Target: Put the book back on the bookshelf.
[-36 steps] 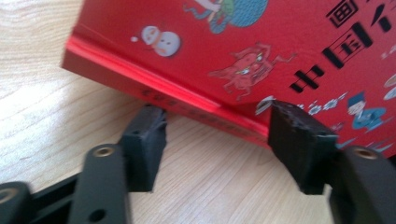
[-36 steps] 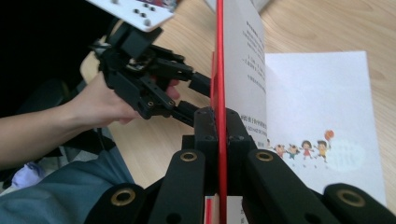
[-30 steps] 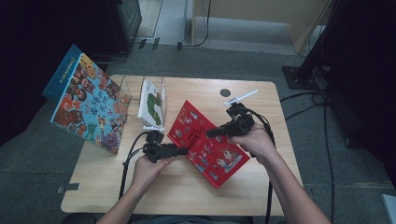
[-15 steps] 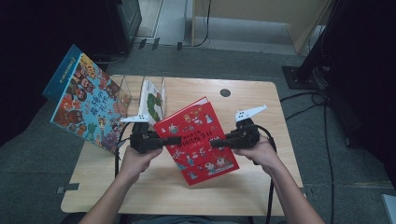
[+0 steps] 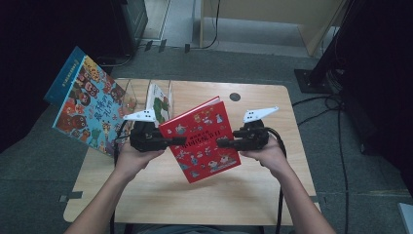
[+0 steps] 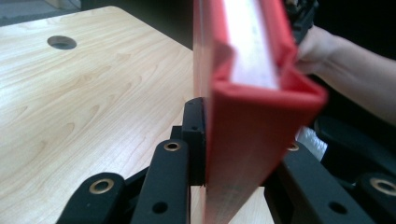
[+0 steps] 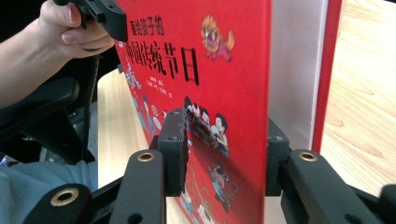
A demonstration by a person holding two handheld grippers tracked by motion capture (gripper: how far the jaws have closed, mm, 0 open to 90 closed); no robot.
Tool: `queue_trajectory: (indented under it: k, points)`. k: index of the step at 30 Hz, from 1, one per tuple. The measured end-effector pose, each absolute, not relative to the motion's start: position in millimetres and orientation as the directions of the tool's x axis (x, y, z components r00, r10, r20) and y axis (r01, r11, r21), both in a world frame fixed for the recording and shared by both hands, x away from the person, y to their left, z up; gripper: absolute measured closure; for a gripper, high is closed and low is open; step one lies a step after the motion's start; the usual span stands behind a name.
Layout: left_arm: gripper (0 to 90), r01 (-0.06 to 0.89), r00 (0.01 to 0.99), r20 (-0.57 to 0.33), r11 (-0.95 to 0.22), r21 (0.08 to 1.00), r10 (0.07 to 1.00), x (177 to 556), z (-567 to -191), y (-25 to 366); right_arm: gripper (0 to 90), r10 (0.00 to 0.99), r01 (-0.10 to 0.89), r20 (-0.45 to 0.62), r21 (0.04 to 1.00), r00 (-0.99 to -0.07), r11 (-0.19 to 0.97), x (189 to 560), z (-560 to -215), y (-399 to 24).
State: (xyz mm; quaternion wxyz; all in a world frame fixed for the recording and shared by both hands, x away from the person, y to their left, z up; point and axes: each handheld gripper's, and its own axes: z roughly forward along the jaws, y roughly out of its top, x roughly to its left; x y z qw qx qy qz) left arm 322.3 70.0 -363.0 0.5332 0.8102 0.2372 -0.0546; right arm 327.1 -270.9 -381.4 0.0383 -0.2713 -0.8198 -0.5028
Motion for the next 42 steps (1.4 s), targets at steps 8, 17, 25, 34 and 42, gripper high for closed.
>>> queue_trajectory:
  k: [8,17,25,34,42]
  points:
    - [77.7,0.376,0.904,-0.243,-0.384,0.843,0.350,318,-365,67,64.8,0.468,0.487,0.347,0.845,-0.813,0.219,328,-377,-291]
    - [76.3,0.351,0.918,-0.218,-0.427,0.833,0.330,318,-363,70,56.4,0.490,0.470,0.301,0.841,-0.818,0.269,328,-393,-289]
    - [77.2,0.328,0.931,-0.180,-0.510,0.795,0.318,318,-357,72,53.5,0.474,0.448,0.279,0.845,-0.835,0.292,327,-407,-275]
    - [76.5,0.362,0.924,-0.193,-0.587,0.724,0.331,324,-343,66,55.4,0.458,0.433,0.264,0.845,-0.849,0.314,326,-409,-262]
    - [75.2,0.359,0.930,-0.175,-0.693,0.625,0.324,333,-314,50,54.7,0.469,0.425,0.250,0.848,-0.847,0.317,325,-408,-260]
